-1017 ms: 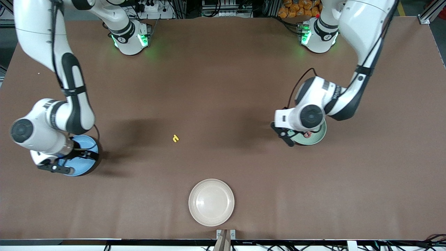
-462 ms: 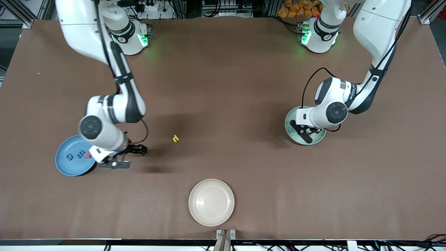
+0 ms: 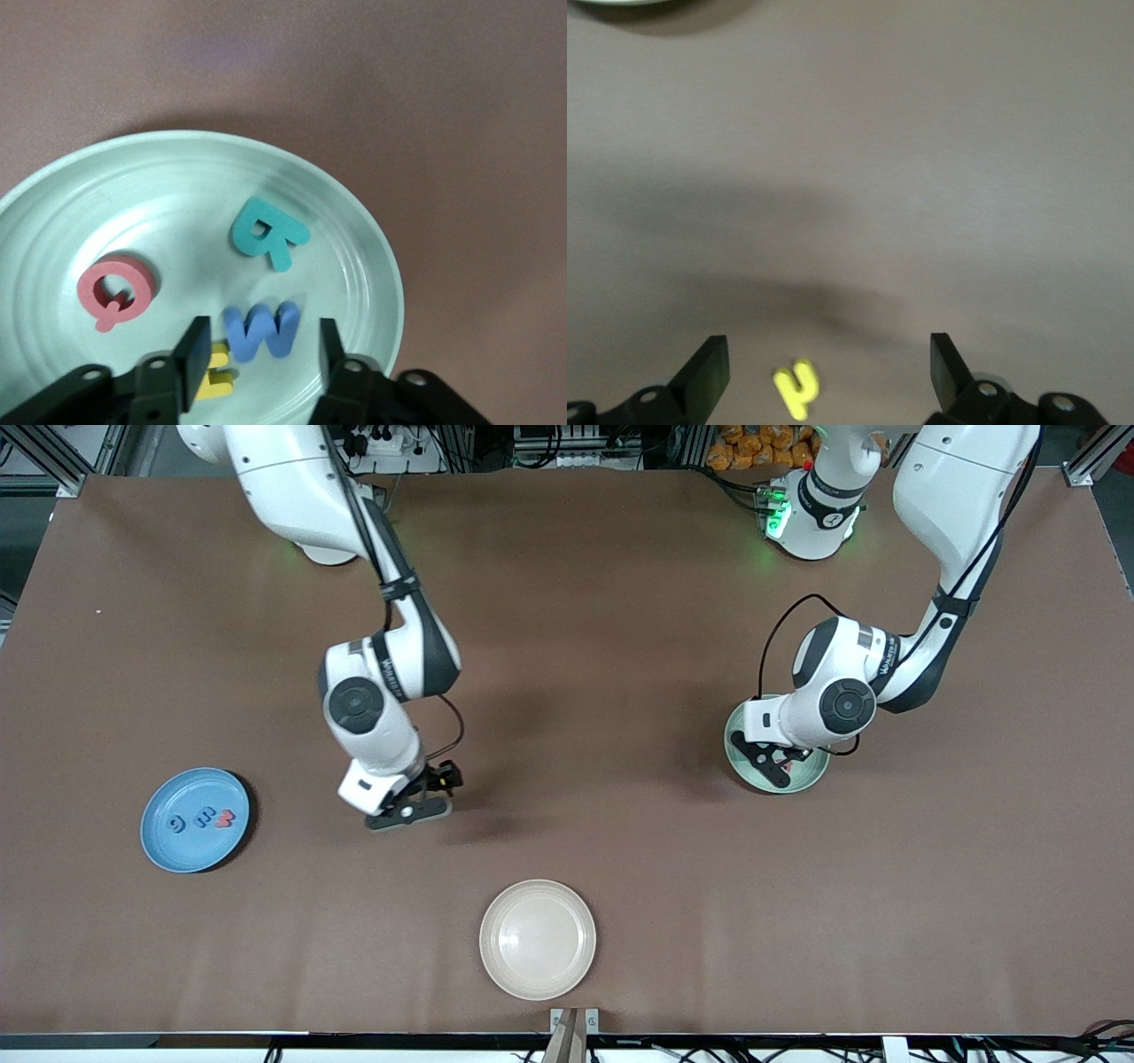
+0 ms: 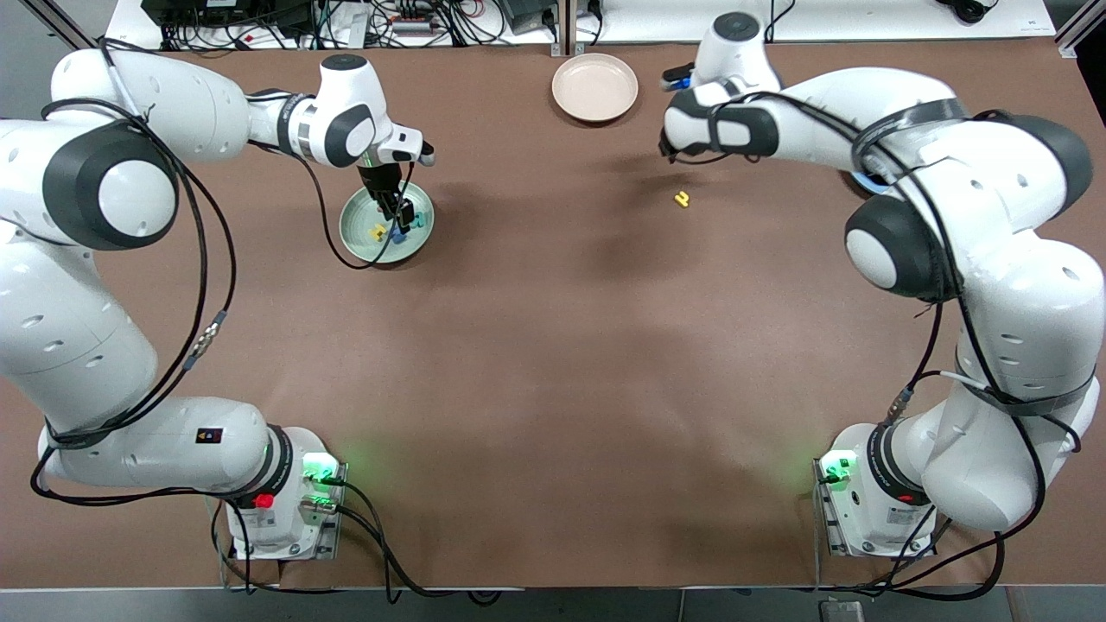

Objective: Sort upper and lower case letters into plates
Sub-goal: 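Grasp the yellow letter with the right gripper while the left gripper withdraws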

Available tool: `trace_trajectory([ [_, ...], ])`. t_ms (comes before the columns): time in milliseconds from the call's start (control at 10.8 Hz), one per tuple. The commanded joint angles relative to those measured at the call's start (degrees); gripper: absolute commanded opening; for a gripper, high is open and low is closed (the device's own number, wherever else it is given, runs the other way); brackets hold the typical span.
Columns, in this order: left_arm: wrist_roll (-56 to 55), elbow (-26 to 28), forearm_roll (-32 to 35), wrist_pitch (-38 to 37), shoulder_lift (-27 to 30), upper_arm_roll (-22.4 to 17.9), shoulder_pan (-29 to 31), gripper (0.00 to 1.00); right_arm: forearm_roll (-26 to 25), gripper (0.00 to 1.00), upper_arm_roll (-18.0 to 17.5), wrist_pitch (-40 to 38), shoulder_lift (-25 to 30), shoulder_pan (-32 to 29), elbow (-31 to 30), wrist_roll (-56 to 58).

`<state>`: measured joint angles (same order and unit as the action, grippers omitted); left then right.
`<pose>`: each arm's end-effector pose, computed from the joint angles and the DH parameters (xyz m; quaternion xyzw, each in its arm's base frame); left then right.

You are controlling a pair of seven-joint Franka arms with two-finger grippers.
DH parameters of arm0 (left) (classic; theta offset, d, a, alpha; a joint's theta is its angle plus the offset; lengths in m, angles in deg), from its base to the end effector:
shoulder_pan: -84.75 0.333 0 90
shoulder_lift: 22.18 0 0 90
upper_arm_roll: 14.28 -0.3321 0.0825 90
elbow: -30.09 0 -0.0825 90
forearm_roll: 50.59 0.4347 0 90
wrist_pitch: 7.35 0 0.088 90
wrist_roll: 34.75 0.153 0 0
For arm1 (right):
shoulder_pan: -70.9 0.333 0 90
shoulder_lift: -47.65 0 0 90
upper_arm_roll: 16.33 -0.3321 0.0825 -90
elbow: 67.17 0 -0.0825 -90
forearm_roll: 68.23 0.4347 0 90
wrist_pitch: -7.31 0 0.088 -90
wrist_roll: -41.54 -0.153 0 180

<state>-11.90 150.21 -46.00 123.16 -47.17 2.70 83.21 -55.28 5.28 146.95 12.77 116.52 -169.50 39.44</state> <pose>0.5502 -0.1897 0.1304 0.9200 -0.3726 -0.1147 0.0401 0.6455 0.3071 0.1729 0.9882 0.1432 0.0524 0.0164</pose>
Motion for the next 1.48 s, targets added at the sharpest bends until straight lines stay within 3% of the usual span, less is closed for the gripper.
trace_trajectory([
  [0,-2.1,-1.5,-1.2,-1.1,1.8,0.3,1.9,1.00,-0.4,1.00,-0.6,1.9,-1.4,1.0,-0.4,2.4],
  [370,-6.8,-18.7,-1.0,-12.9,0.8,-1.3,2.7,1.00,-0.1,1.00,-0.8,0.0,-1.5,0.3,-3.4,8.2],
  [555,-10.6,-22.9,-1.2,-16.1,5.4,-1.5,5.0,1.00,-0.1,1.00,-1.1,-1.1,-1.5,0.7,-5.2,8.2],
  [832,-20.4,-33.2,-0.8,-29.3,10.1,-1.7,5.0,1.00,0.0,1.00,-1.7,-1.9,-1.5,1.0,-5.2,7.6],
  [1387,-24.0,-41.1,-1.2,-38.2,13.6,-8.3,5.0,1.00,0.8,1.00,-1.7,0.2,-2.7,0.9,-3.9,7.6],
])
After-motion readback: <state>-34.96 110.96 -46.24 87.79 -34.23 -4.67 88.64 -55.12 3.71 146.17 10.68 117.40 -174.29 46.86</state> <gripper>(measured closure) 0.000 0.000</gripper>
